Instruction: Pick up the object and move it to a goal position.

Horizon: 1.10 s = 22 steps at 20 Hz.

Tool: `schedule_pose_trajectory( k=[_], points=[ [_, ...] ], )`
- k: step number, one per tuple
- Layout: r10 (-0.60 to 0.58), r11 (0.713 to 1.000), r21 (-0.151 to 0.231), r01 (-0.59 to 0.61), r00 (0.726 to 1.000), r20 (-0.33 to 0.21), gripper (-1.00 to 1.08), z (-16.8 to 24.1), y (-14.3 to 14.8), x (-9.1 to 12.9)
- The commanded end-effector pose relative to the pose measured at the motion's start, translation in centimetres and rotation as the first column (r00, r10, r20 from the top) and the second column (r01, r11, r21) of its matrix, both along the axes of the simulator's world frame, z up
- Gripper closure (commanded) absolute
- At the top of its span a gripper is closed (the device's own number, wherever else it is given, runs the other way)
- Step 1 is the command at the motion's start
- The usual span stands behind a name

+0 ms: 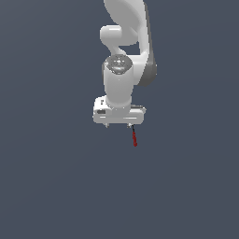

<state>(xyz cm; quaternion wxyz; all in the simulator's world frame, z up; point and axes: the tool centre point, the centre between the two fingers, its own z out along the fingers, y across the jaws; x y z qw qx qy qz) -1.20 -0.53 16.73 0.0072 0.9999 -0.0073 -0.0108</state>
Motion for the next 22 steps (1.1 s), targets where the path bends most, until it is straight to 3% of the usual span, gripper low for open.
schedule_pose_trajectory(
  k=[1,10,22],
  points=[
    [0.000,1.000,0.000,0.000,1.000,0.000,-0.92,0.0,0.0,0.0],
    [-0.027,0.999,0.020,0.028,0.999,-0.026,-0.92,-0.7,0.4,-0.5],
    [0.004,1.000,0.016,-0.004,1.000,-0.017,-0.92,-2.8,2.2,-1.4]
  ],
)
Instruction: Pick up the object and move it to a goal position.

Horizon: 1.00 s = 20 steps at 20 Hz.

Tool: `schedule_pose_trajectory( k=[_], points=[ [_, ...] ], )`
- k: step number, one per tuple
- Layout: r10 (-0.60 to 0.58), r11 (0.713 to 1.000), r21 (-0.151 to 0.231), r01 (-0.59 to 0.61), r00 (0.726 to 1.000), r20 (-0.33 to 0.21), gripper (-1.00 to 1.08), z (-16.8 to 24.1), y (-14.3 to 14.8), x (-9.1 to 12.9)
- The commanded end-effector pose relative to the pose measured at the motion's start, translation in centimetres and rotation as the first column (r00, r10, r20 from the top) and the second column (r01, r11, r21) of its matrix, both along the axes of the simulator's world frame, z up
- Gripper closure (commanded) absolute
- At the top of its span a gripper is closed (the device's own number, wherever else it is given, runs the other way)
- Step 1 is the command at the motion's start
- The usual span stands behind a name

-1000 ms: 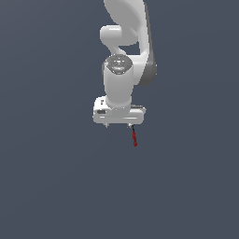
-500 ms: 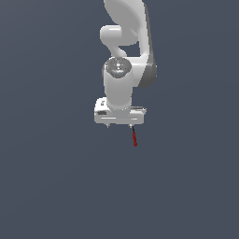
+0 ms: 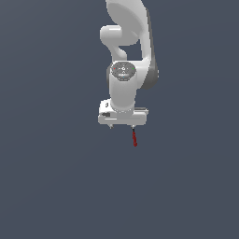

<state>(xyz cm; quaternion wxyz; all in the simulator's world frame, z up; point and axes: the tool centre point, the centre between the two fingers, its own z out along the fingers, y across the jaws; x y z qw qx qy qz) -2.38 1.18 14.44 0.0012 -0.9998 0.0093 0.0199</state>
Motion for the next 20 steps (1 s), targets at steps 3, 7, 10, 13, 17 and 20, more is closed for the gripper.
schedule_pose_trajectory(
  k=[3,7,10,13,17,20],
  points=[
    [0.029,1.000,-0.002,-0.029,1.000,0.008,-0.92,-1.9,1.6,-1.0],
    [0.065,0.998,-0.004,-0.065,0.998,0.018,-0.92,-4.1,3.6,-2.5],
    [0.092,0.996,-0.004,-0.092,0.995,0.025,-0.92,-5.6,5.0,-3.6],
    [0.113,0.994,-0.004,-0.113,0.993,0.031,-0.92,-6.8,6.0,-4.7],
    [0.132,0.991,-0.003,-0.132,0.991,0.037,-0.92,-7.8,7.0,-5.7],
    [0.140,0.990,-0.003,-0.140,0.989,0.039,-0.92,-8.2,7.3,-6.1]
  ],
)
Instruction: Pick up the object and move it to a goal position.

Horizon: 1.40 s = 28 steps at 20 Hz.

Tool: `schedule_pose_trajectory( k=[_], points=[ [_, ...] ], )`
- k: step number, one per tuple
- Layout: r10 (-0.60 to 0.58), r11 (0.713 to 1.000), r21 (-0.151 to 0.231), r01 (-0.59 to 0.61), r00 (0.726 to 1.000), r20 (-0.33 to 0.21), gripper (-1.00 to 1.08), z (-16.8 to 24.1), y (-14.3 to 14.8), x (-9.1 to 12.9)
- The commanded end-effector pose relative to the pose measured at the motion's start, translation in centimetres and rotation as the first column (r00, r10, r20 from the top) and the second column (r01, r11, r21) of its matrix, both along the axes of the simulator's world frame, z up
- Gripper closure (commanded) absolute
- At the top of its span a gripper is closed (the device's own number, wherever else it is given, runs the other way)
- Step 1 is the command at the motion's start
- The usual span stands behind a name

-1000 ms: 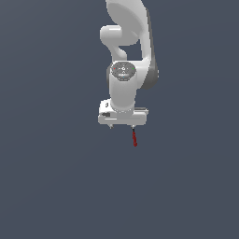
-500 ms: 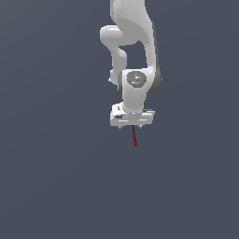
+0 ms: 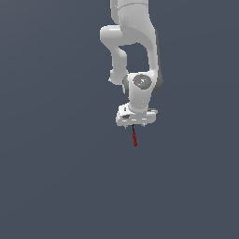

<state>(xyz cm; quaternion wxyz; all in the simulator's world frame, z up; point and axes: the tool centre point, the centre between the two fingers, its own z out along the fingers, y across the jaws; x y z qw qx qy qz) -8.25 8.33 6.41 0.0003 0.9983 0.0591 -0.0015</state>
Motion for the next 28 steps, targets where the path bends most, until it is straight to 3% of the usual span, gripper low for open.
schedule_pose_trajectory(
  k=[1,23,24,28],
  points=[
    [0.006,1.000,0.001,-0.006,1.000,0.003,-0.92,-0.3,0.3,-0.3],
    [0.007,1.000,0.001,-0.007,1.000,0.003,-0.92,-5.4,0.3,-0.4],
    [0.007,1.000,0.001,-0.007,1.000,0.003,1.08,-5.4,0.3,-0.4],
    [0.007,1.000,0.001,-0.007,1.000,0.003,1.08,-5.4,0.3,-0.4]
  ],
)
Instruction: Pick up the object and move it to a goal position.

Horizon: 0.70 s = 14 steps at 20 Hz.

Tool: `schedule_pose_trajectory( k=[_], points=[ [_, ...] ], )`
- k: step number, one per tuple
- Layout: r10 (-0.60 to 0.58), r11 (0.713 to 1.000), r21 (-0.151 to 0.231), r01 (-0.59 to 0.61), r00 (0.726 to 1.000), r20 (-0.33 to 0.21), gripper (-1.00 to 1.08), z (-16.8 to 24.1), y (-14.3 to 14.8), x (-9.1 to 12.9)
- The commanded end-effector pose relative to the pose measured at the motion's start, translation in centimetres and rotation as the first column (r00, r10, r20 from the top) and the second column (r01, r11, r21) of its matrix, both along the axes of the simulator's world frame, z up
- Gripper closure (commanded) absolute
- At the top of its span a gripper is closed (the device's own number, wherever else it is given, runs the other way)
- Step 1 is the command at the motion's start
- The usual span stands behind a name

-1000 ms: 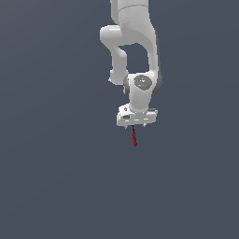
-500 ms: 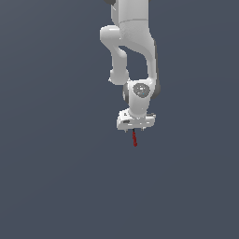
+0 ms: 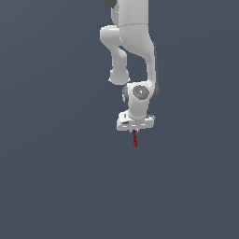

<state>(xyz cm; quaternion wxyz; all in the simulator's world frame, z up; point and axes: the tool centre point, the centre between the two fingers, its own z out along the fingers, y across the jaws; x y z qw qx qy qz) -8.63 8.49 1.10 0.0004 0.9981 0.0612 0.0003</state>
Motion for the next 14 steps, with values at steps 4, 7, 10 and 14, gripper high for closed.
schedule_pose_trajectory(
  k=[4,7,10,14],
  points=[
    [0.003,1.000,0.001,-0.003,1.000,-0.001,1.08,-0.1,0.2,0.0],
    [0.000,1.000,0.000,0.000,1.000,0.000,1.08,0.0,0.0,0.0],
    [0.000,1.000,0.000,0.000,1.000,0.000,1.08,0.4,-0.1,0.1],
    [0.000,1.000,0.000,0.000,1.000,0.000,1.08,1.7,-0.3,0.6]
  ],
)
